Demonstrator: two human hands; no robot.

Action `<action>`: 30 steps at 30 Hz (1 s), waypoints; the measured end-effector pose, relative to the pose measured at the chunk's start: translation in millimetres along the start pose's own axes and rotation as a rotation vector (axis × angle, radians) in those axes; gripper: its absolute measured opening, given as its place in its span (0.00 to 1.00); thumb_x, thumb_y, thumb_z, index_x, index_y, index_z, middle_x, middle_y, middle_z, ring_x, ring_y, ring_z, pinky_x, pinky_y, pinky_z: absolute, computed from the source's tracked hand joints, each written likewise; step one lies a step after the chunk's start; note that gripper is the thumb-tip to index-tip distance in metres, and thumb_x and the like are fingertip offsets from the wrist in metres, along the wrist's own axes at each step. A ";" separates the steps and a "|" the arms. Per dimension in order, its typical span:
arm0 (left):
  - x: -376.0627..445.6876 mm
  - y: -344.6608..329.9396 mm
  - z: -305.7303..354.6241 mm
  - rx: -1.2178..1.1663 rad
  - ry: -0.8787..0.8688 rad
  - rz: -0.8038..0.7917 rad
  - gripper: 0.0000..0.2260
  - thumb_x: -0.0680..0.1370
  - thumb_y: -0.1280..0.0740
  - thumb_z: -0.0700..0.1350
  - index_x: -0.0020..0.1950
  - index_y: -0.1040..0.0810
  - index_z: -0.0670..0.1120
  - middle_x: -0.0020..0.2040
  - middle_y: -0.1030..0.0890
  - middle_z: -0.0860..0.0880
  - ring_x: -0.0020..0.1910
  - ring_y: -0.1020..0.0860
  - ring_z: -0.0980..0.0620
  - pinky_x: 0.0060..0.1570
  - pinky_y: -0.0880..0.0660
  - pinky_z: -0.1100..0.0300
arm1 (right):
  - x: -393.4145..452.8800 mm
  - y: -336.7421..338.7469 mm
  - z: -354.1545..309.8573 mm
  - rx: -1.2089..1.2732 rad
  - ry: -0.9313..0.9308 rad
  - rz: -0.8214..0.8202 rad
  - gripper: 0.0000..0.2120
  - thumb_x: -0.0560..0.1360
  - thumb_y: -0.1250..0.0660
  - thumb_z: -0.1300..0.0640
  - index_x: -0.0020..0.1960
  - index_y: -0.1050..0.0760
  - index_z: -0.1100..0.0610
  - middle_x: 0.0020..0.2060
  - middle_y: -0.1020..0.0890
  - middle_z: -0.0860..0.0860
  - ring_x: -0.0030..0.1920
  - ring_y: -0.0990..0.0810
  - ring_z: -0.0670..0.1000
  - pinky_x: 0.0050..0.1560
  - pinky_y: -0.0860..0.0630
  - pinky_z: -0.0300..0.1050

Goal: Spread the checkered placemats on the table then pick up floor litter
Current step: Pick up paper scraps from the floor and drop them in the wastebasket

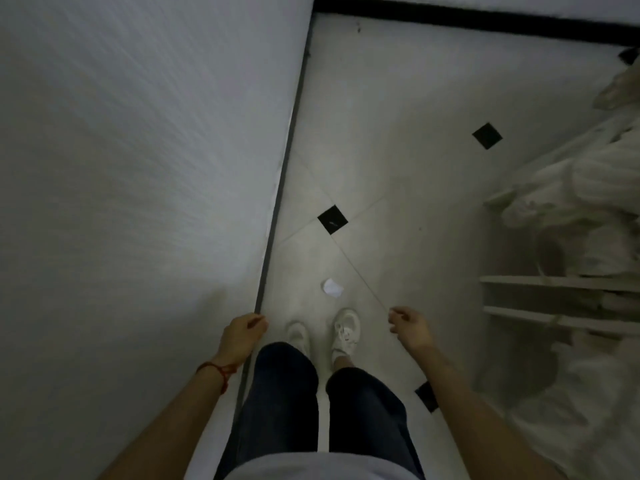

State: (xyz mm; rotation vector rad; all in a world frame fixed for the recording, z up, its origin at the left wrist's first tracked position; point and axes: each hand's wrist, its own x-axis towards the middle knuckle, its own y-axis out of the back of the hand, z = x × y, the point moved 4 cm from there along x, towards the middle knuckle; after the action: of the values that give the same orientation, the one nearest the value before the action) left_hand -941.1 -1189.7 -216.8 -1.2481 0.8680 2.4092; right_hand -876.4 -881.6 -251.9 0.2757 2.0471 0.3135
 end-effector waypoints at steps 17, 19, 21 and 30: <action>339.4 -123.8 -119.9 0.085 0.088 -0.044 0.10 0.78 0.39 0.43 0.56 0.22 0.42 0.49 0.21 0.46 0.49 0.24 0.49 0.53 0.28 0.57 | 375.5 -212.9 92.0 -0.657 0.188 -0.185 0.24 0.75 0.37 0.56 0.70 0.35 0.57 0.64 0.28 0.60 0.65 0.29 0.59 0.64 0.33 0.51; 366.4 -140.7 -140.3 0.089 0.101 -0.061 0.11 0.79 0.40 0.44 0.56 0.22 0.42 0.51 0.20 0.44 0.49 0.24 0.48 0.53 0.28 0.57 | 403.7 -238.3 115.5 -0.705 0.210 -0.190 0.25 0.75 0.37 0.56 0.70 0.37 0.56 0.67 0.31 0.59 0.66 0.31 0.59 0.64 0.34 0.52; 385.3 -152.1 -158.9 0.084 0.112 -0.068 0.10 0.79 0.40 0.43 0.55 0.22 0.42 0.51 0.20 0.44 0.48 0.24 0.49 0.52 0.28 0.59 | 426.7 -259.2 138.3 -0.745 0.222 -0.175 0.26 0.75 0.36 0.57 0.71 0.38 0.56 0.69 0.34 0.58 0.67 0.33 0.60 0.64 0.34 0.52; 409.5 -162.7 -225.3 0.163 0.166 -0.101 0.12 0.80 0.42 0.44 0.55 0.23 0.39 0.46 0.22 0.46 0.46 0.25 0.51 0.42 0.30 0.67 | 473.5 -314.1 190.9 -1.021 0.506 0.035 0.23 0.70 0.36 0.70 0.64 0.31 0.60 0.61 0.30 0.67 0.55 0.28 0.67 0.51 0.27 0.59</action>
State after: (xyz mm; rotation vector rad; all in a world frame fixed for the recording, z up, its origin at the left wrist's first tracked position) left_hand -953.5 -1212.7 -711.0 -1.4066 0.9998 2.1339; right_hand -950.4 -1003.6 -834.1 -0.4404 2.0693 1.4914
